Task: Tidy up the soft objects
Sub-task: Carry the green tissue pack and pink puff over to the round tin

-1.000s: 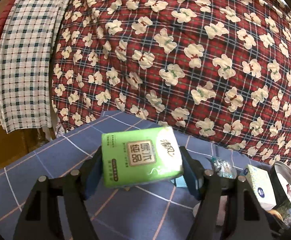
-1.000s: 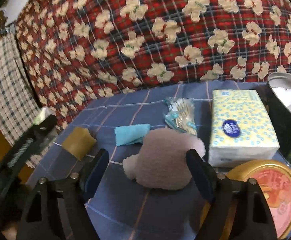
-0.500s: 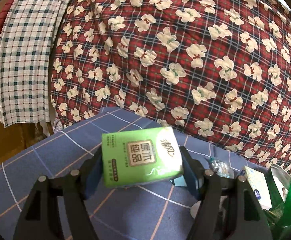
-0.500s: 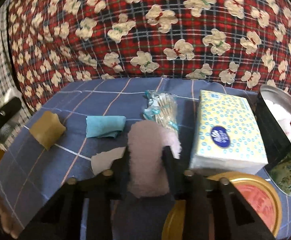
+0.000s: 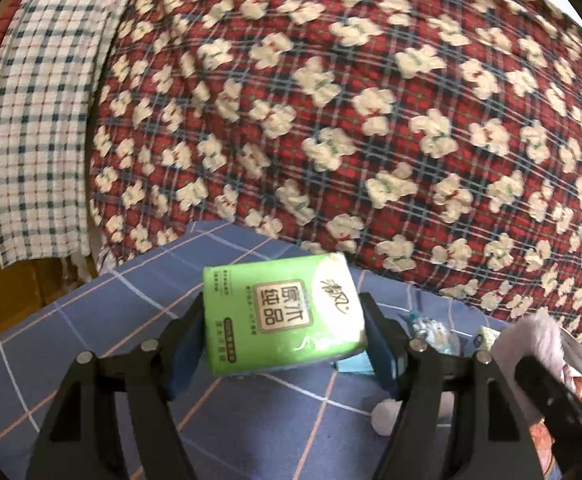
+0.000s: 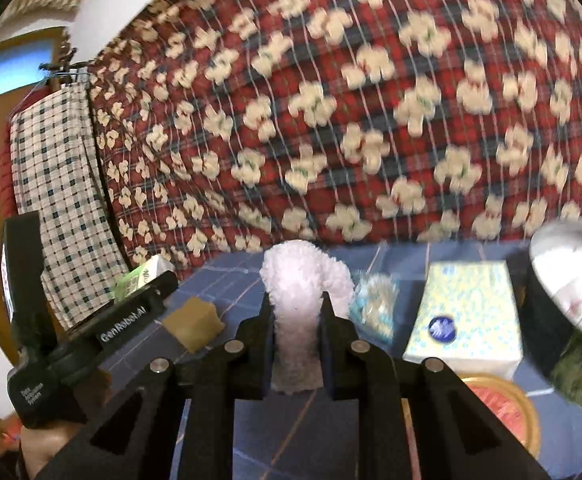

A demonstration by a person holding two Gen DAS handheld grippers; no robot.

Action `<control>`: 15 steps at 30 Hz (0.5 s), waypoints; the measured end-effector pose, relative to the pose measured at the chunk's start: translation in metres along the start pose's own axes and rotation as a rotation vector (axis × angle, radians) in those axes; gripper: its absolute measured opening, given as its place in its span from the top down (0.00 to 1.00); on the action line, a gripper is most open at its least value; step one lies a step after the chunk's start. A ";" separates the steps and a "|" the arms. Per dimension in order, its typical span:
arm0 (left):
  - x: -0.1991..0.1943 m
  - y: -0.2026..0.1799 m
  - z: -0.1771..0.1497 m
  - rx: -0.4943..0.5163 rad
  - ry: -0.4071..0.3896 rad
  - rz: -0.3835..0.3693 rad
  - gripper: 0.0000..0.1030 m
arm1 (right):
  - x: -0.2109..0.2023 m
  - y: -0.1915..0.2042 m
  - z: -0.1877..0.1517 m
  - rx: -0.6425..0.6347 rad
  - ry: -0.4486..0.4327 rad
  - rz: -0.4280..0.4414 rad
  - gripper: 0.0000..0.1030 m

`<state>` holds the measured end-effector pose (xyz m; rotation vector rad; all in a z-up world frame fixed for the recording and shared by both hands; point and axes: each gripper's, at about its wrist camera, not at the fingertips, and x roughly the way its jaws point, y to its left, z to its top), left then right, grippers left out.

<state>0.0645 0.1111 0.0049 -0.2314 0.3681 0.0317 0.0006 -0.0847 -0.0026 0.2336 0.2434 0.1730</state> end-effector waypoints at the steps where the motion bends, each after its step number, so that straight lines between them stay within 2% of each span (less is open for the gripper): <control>1: -0.001 -0.002 0.000 0.007 -0.006 -0.009 0.31 | -0.002 0.000 0.000 -0.016 -0.012 -0.015 0.80; 5: -0.007 -0.017 -0.003 0.065 -0.038 -0.068 0.31 | -0.012 -0.007 0.001 -0.058 -0.053 -0.088 0.80; 8: -0.010 -0.028 -0.005 0.111 -0.057 -0.088 0.31 | -0.018 -0.016 0.002 -0.061 -0.066 -0.110 0.80; 15: -0.013 -0.041 -0.010 0.152 -0.059 -0.079 0.31 | -0.036 -0.020 -0.003 -0.130 -0.102 -0.156 0.80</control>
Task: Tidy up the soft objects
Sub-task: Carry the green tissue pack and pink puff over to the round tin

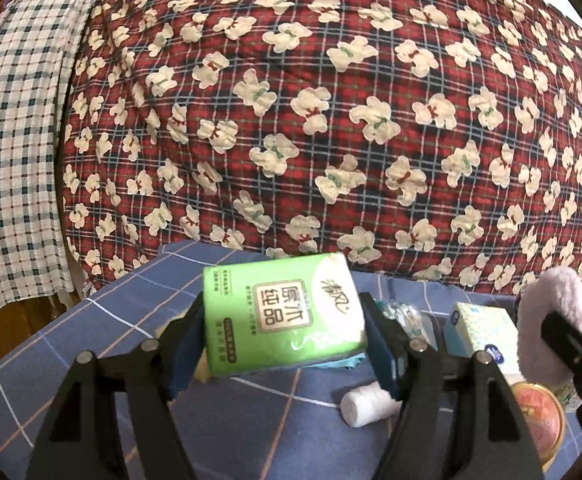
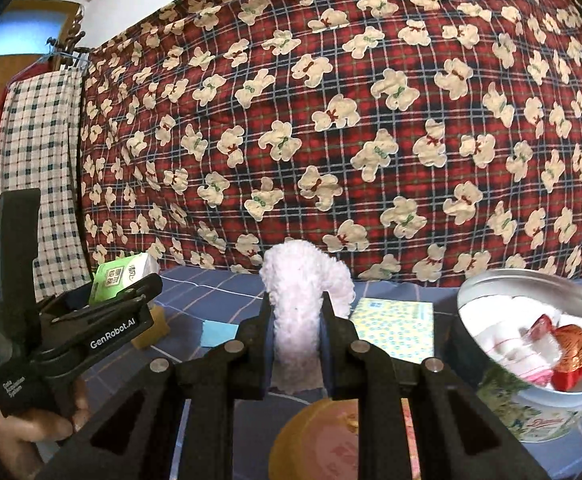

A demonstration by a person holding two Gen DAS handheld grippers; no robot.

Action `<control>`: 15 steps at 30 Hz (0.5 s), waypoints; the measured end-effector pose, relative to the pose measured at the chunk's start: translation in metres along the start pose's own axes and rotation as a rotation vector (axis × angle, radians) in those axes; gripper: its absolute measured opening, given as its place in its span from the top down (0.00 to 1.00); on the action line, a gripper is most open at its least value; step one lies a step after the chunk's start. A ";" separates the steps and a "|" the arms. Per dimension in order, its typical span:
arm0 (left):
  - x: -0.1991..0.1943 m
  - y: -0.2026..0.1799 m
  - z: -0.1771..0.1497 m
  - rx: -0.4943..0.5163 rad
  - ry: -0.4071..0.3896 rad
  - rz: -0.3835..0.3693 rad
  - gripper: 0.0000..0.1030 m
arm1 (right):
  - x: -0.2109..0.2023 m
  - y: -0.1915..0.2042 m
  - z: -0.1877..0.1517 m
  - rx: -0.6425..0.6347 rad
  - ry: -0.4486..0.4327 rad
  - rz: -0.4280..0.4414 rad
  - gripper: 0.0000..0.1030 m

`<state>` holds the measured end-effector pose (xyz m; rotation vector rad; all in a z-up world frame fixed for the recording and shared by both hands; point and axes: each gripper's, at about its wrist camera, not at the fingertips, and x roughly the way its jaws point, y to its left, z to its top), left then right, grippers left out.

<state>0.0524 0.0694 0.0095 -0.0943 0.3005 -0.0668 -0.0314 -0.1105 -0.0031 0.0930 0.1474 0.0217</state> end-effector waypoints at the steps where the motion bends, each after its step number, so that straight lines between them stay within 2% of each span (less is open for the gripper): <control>1: 0.000 -0.001 -0.001 0.003 0.002 0.002 0.31 | -0.002 -0.002 0.000 -0.006 -0.004 -0.008 0.80; 10: -0.011 -0.034 -0.016 0.082 0.029 -0.018 0.31 | -0.016 -0.016 -0.005 -0.046 -0.008 -0.034 0.80; 15: -0.022 -0.050 -0.022 0.092 0.034 -0.038 0.31 | -0.024 -0.029 -0.007 -0.056 -0.005 -0.050 0.80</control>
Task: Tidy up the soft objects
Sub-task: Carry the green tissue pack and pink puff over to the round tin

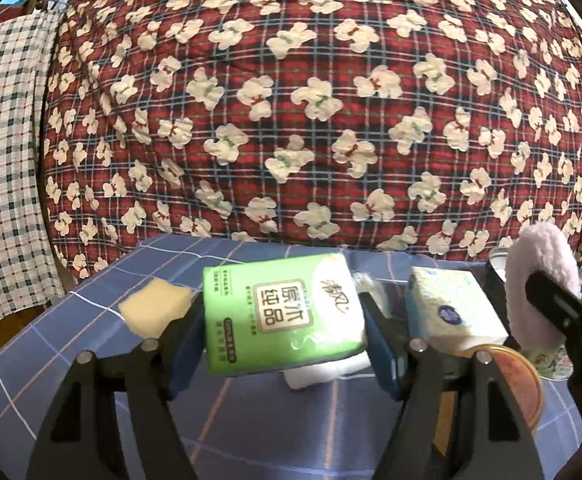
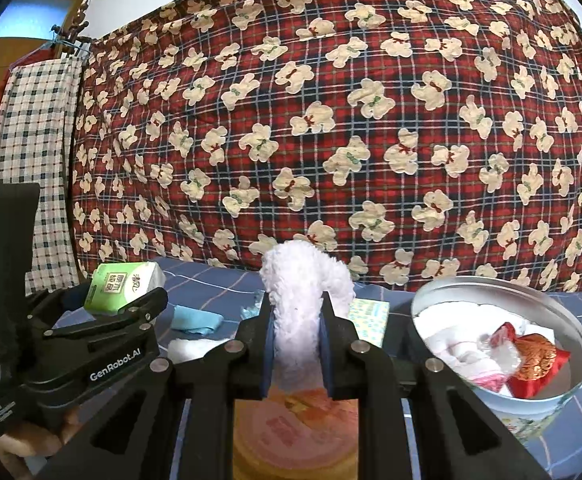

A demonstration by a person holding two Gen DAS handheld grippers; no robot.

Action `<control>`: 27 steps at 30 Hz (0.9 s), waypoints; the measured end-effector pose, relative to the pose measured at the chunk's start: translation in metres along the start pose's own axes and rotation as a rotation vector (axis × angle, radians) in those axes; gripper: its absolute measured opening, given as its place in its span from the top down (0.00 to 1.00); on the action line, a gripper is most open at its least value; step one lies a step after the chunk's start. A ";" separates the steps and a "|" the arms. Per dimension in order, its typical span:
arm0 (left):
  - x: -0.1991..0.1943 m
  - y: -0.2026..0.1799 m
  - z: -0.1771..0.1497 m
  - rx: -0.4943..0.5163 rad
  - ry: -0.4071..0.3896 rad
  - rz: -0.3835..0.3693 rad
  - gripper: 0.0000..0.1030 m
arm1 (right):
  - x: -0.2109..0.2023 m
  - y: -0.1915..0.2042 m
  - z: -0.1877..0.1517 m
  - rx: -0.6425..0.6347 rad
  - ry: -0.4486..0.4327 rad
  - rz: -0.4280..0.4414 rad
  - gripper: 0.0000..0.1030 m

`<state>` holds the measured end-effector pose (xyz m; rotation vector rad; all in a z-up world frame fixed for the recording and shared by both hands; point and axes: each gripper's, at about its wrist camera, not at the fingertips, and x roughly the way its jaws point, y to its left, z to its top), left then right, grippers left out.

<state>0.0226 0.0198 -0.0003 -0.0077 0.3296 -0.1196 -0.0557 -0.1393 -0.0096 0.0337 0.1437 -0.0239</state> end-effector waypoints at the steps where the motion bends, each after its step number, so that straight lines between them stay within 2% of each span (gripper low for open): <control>1: -0.001 -0.003 0.000 0.003 -0.001 0.000 0.31 | -0.001 -0.003 0.000 -0.002 0.000 -0.003 0.80; 27: -0.024 -0.093 -0.011 0.029 0.022 -0.121 0.31 | -0.040 -0.095 -0.011 -0.045 -0.035 -0.179 0.80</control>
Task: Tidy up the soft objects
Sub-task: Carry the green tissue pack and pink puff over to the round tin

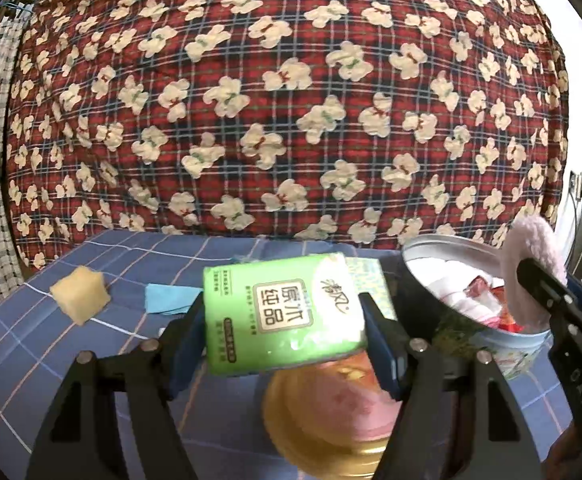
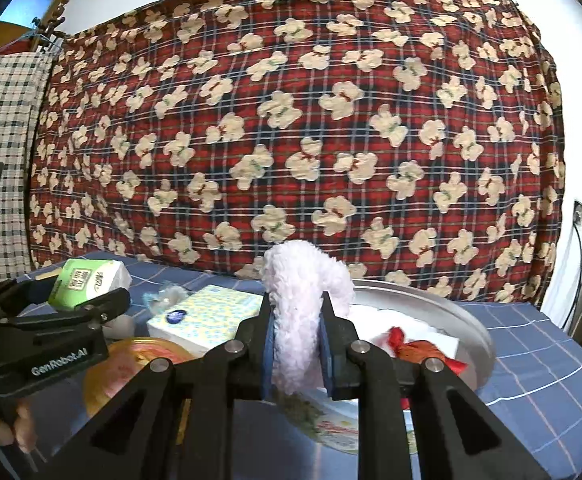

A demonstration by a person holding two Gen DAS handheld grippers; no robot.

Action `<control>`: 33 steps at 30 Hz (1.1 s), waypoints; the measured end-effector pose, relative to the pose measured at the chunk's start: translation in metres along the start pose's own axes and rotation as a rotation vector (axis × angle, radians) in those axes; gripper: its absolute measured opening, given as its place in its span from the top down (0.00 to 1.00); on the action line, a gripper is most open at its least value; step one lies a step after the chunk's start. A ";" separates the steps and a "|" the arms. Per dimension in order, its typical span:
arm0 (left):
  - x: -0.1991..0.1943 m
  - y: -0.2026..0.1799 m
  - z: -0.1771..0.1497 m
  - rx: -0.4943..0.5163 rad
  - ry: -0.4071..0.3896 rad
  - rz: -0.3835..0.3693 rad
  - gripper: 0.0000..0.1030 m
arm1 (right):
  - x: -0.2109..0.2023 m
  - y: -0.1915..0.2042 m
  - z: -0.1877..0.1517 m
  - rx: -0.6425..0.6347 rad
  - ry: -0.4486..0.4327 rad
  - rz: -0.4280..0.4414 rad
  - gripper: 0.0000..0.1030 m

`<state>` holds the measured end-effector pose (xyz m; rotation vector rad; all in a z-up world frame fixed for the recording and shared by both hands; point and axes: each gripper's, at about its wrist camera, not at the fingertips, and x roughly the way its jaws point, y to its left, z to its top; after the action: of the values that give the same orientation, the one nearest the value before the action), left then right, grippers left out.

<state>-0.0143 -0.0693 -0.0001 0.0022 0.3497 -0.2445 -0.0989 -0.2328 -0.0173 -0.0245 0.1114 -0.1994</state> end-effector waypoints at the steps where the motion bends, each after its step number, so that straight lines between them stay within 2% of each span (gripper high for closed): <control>1: -0.001 -0.003 0.001 -0.003 -0.002 -0.005 0.31 | 0.000 -0.003 0.000 0.000 -0.001 -0.005 0.80; 18: -0.001 -0.067 0.008 0.052 -0.008 -0.096 0.31 | -0.004 -0.059 -0.001 -0.014 -0.037 -0.117 0.80; 33: 0.009 -0.123 0.008 0.089 0.019 -0.198 0.31 | 0.006 -0.122 -0.002 0.045 -0.021 -0.218 0.80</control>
<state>-0.0329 -0.1910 0.0093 0.0575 0.3581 -0.4558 -0.1176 -0.3537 -0.0158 0.0060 0.0831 -0.4188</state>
